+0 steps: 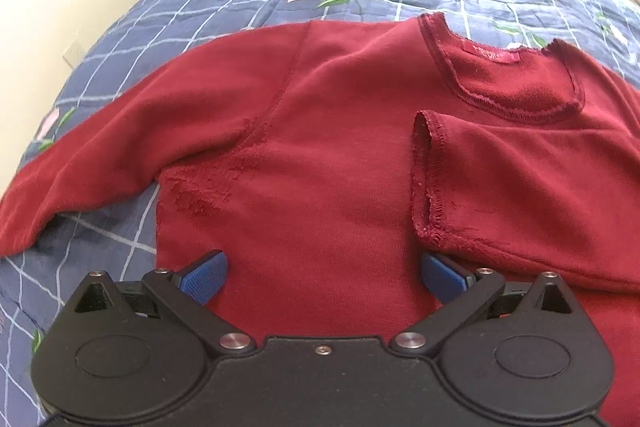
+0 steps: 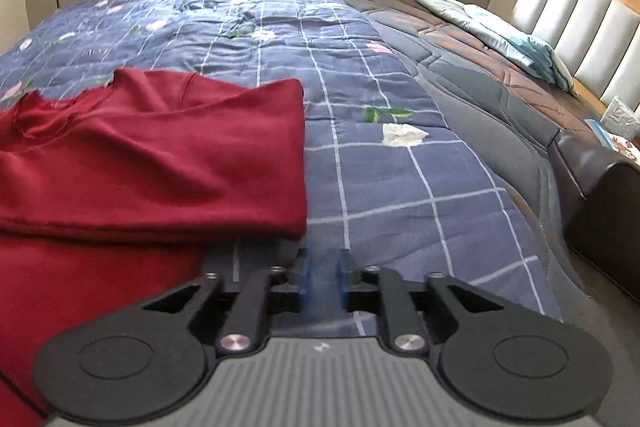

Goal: Fold small clothes

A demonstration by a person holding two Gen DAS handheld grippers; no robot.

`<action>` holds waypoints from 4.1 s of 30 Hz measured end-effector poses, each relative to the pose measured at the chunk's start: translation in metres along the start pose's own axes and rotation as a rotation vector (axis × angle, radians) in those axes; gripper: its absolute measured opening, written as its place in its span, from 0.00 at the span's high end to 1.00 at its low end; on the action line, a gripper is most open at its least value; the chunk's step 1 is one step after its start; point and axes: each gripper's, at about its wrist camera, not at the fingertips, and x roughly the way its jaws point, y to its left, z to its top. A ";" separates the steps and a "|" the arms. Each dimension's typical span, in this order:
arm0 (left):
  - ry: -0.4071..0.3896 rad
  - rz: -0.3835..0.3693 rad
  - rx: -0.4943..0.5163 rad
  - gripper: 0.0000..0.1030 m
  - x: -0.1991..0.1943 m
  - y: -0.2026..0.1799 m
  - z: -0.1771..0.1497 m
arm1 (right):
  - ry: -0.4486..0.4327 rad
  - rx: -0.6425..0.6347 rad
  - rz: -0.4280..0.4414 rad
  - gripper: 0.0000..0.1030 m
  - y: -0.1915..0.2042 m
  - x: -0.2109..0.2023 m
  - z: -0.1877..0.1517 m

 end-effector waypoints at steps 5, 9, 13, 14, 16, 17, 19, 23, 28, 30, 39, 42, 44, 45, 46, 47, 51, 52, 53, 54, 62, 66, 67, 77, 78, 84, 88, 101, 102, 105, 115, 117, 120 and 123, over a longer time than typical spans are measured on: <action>0.021 -0.005 -0.056 0.00 -0.011 0.014 -0.003 | 0.015 0.028 -0.001 0.11 0.003 -0.021 -0.004; -0.019 0.049 -0.125 0.00 -0.028 0.042 -0.012 | 0.010 0.054 0.032 0.00 0.020 -0.040 -0.006; -0.038 0.113 -0.271 0.00 -0.040 0.098 -0.024 | 0.003 0.031 0.105 0.00 0.053 -0.056 -0.008; -0.039 0.123 -0.317 0.00 -0.041 0.114 -0.027 | 0.001 0.021 0.137 0.00 0.064 -0.060 -0.010; -0.046 0.145 -0.421 0.01 -0.043 0.151 -0.034 | 0.007 0.000 0.197 0.00 0.084 -0.065 -0.013; -0.049 0.158 -0.472 0.01 -0.043 0.170 -0.037 | 0.015 -0.013 0.222 0.00 0.093 -0.066 -0.014; -0.046 0.181 -0.580 0.01 -0.040 0.206 -0.042 | 0.039 -0.058 0.277 0.00 0.116 -0.068 -0.020; -0.072 0.174 -0.806 0.01 -0.033 0.273 -0.052 | 0.074 -0.119 0.340 0.00 0.149 -0.076 -0.031; -0.101 0.201 -1.001 0.01 -0.022 0.335 -0.056 | 0.122 -0.149 0.361 0.00 0.170 -0.080 -0.042; -0.115 0.209 -1.062 0.01 -0.019 0.352 -0.058 | 0.138 -0.160 0.351 0.00 0.174 -0.079 -0.045; -0.139 0.176 -1.172 0.27 -0.008 0.382 -0.064 | 0.159 -0.202 0.295 0.00 0.184 -0.077 -0.048; -0.145 0.169 -1.160 0.36 -0.005 0.385 -0.066 | 0.165 -0.213 0.279 0.00 0.187 -0.079 -0.048; -0.154 0.157 -1.158 0.50 -0.006 0.387 -0.067 | 0.167 -0.217 0.272 0.00 0.188 -0.081 -0.046; -0.160 0.148 -1.160 0.61 -0.006 0.388 -0.068 | 0.167 -0.218 0.271 0.00 0.188 -0.083 -0.045; -0.163 0.137 -1.165 0.66 -0.005 0.389 -0.068 | 0.167 -0.221 0.270 0.00 0.188 -0.084 -0.044; -0.168 0.122 -1.169 0.77 -0.004 0.390 -0.068 | 0.166 -0.225 0.271 0.00 0.188 -0.085 -0.043; -0.199 0.131 -1.123 0.92 -0.010 0.385 -0.060 | 0.160 -0.227 0.273 0.00 0.186 -0.087 -0.042; -0.216 0.142 -1.099 0.92 -0.014 0.382 -0.057 | 0.159 -0.226 0.274 0.00 0.184 -0.087 -0.042; -0.238 0.155 -1.069 0.93 -0.018 0.378 -0.053 | 0.156 -0.223 0.275 0.00 0.183 -0.088 -0.042; -0.265 0.163 -1.036 0.93 -0.022 0.374 -0.049 | 0.151 -0.219 0.278 0.00 0.182 -0.088 -0.042; -0.536 0.169 -0.687 0.93 -0.083 0.319 -0.005 | 0.100 -0.167 0.303 0.00 0.159 -0.087 -0.032; -0.624 0.115 -0.539 0.93 -0.111 0.272 0.023 | 0.077 -0.132 0.312 0.00 0.138 -0.084 -0.020; -0.642 0.096 -0.515 0.93 -0.117 0.259 0.029 | 0.072 -0.124 0.309 0.00 0.132 -0.083 -0.018; -0.728 -0.147 -0.295 0.93 -0.149 0.105 0.058 | 0.065 -0.053 0.219 0.00 0.051 -0.062 -0.007; -0.725 -0.166 -0.256 0.93 -0.148 0.087 0.059 | 0.070 -0.045 0.207 0.00 0.042 -0.060 -0.007; -0.651 -0.260 -0.046 0.93 -0.120 -0.008 0.048 | 0.097 -0.009 0.155 0.00 0.005 -0.047 -0.016; -0.570 -0.294 0.042 0.93 -0.096 -0.045 0.024 | 0.104 0.001 0.146 0.00 -0.012 -0.041 -0.018; -0.358 -0.348 0.179 0.89 -0.059 -0.084 -0.020 | 0.079 -0.025 0.163 0.00 -0.017 -0.023 0.001; -0.352 -0.349 0.176 0.87 -0.059 -0.084 -0.022 | 0.074 -0.033 0.166 0.00 -0.016 -0.021 0.003; -0.332 -0.366 0.174 0.82 -0.057 -0.083 -0.026 | 0.062 -0.062 0.175 0.00 -0.010 -0.015 0.012; -0.291 -0.345 0.071 0.33 -0.065 -0.051 -0.051 | -0.026 -0.146 0.295 0.00 0.031 0.003 0.044; -0.298 -0.281 0.045 0.20 -0.069 -0.038 -0.056 | -0.053 -0.154 0.346 0.00 0.040 0.004 0.050; -0.292 -0.189 -0.010 0.15 -0.070 -0.010 -0.061 | -0.080 -0.160 0.427 0.04 0.057 0.005 0.060; -0.281 -0.066 -0.058 0.09 -0.068 0.020 -0.062 | -0.077 -0.148 0.504 0.12 0.073 0.009 0.071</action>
